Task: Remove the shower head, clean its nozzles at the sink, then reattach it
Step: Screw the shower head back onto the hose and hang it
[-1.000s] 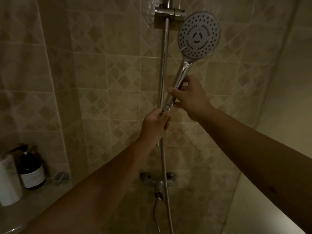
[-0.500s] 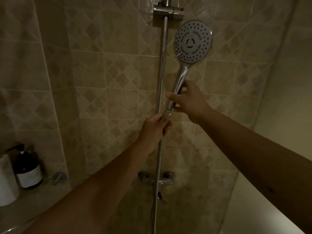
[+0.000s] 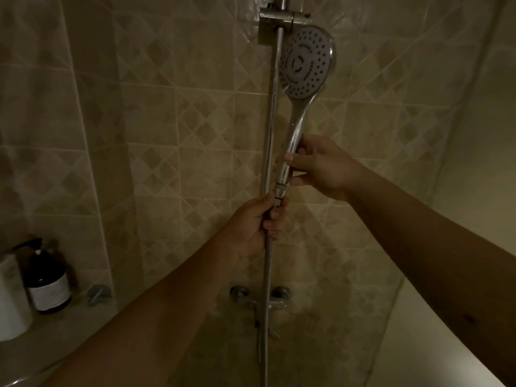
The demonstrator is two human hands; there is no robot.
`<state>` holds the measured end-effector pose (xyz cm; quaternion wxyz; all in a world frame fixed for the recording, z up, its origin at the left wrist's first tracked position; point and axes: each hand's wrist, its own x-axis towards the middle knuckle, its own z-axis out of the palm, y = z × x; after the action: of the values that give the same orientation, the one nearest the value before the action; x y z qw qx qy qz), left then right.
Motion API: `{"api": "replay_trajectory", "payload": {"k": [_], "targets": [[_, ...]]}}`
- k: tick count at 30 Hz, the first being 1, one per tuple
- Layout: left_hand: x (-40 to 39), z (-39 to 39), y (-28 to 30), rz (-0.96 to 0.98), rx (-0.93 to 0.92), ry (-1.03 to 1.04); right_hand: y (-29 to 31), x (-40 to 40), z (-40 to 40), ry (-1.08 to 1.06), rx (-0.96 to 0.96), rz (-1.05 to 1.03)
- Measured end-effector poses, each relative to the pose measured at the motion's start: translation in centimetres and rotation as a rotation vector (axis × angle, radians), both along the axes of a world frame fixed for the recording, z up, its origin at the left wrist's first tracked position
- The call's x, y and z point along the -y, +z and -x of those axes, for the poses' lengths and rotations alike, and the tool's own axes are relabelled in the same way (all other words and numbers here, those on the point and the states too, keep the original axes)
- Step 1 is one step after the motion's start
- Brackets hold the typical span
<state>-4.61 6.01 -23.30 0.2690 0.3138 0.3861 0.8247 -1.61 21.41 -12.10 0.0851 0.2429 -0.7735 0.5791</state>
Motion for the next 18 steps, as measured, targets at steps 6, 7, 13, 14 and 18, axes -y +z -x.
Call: {"api": "replay_trajectory", "payload": {"k": [6, 7, 13, 14, 18], "targets": [[-1.4, 0.1, 0.3, 0.076, -0.221, 0.486, 0.3, -0.1, 0.5, -0.016, -0.038, -0.041], [-1.6, 0.1, 0.3, 0.079, -0.244, 0.53, 0.4, -0.1, 0.5, -0.019, -0.043, -0.046], [-2.4, 0.5, 0.3, 0.165, -0.362, 0.742, 0.5, -0.2, 0.8, -0.059, -0.046, -0.06], [-2.5, 0.7, 0.2, 0.158, -0.373, 0.744, 0.4, -0.1, 0.8, -0.066, -0.051, -0.059], [-2.2, 1.0, 0.3, 0.129, -0.299, 0.526, 0.1, -0.1, 0.8, -0.081, -0.07, -0.079]]}}
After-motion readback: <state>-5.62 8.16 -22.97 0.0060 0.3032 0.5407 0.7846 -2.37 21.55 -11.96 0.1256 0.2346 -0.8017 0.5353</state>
